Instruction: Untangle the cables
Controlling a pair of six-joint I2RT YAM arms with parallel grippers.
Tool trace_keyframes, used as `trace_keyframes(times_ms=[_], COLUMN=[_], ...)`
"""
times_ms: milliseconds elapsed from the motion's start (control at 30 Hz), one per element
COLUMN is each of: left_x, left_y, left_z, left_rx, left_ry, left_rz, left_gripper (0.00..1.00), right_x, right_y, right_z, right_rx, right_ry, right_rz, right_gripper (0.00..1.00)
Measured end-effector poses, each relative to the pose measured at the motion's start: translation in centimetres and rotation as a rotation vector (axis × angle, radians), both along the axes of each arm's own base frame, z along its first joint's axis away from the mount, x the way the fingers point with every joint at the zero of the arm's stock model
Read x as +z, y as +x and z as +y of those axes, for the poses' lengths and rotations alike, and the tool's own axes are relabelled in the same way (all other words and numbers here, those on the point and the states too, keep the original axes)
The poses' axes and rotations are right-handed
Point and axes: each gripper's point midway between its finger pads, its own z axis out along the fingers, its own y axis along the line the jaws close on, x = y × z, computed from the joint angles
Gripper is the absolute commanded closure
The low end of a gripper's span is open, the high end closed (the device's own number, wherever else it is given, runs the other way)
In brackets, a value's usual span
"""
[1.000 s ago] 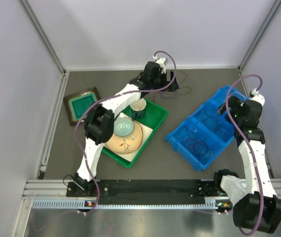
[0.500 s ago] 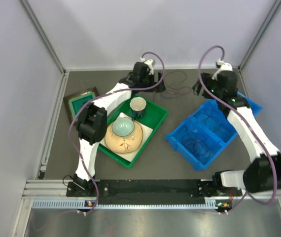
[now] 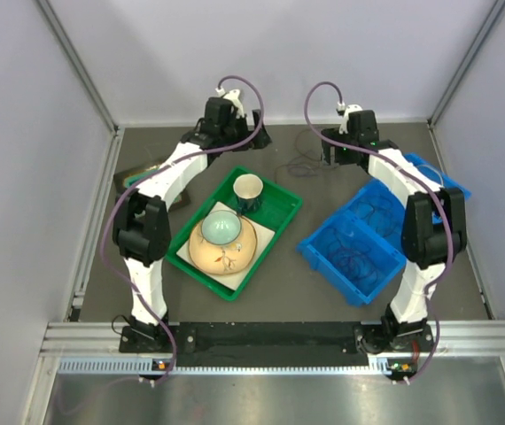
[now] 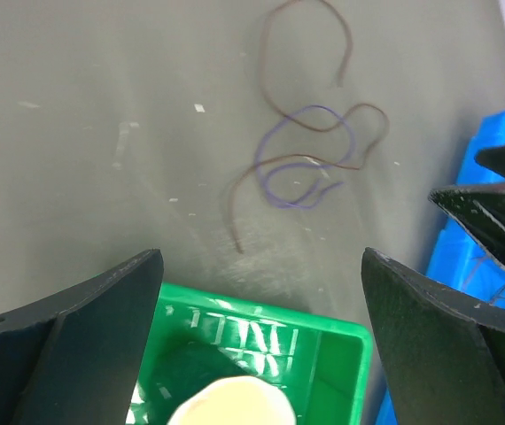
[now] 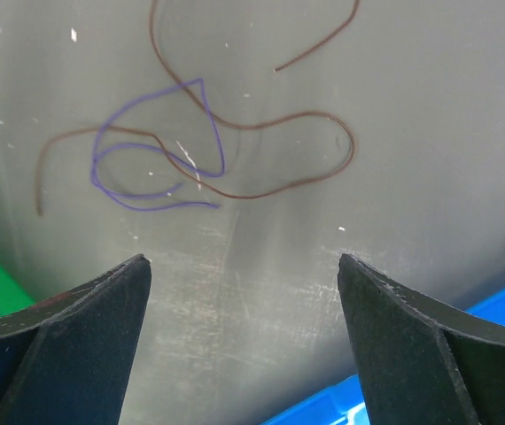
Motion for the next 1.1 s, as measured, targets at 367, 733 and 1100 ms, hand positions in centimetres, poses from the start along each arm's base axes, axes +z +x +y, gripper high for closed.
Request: trace_keyframes(times_ms=[367, 733, 1100], left_x=[-3.3, -5.8, -6.6], left_y=[1.2, 0.7, 0.6], left_z=[6.0, 8.2, 8.2], left_rx=[0.089, 0.094, 0.1], left_ry=[0.024, 0.066, 0.058], left_rz=[0.075, 0.119, 0.127], left_gripper=[0.01, 0.01, 0.01], right_x=[-0.3, 0.5, -0.7], right_y=[0.7, 2.3, 2.4], right_z=[-0.2, -4.8, -3.8], right_rx=[0.01, -0.114, 0.081], right_ry=[-0.035, 0.112, 0.05], right_rz=[-0.023, 0.006, -0.003], right_gripper=[0.13, 0.13, 0.16])
